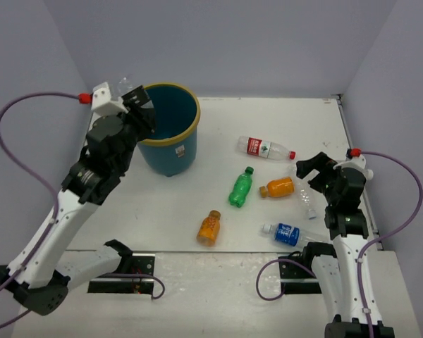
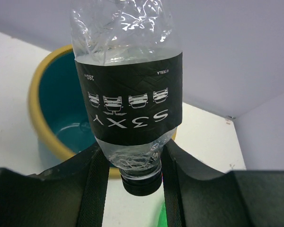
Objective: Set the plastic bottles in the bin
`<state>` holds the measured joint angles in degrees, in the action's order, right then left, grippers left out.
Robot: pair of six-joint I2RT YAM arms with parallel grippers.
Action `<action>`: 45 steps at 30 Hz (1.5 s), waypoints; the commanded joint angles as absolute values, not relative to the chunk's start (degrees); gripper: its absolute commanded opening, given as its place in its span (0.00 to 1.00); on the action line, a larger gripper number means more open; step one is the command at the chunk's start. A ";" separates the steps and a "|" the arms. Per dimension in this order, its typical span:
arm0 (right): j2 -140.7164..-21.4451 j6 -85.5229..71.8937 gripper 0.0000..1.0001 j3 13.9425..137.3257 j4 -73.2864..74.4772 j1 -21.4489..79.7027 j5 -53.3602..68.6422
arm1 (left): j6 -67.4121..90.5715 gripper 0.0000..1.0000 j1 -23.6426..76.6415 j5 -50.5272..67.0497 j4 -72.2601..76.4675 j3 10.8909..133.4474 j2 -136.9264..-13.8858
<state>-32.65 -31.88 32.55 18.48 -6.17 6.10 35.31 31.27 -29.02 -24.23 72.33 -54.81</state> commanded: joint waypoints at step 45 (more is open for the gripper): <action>-35.16 -31.64 0.99 32.98 16.96 -6.33 8.19 | 49.04 1.00 74.16 -27.67 -33.26 51.20 -73.09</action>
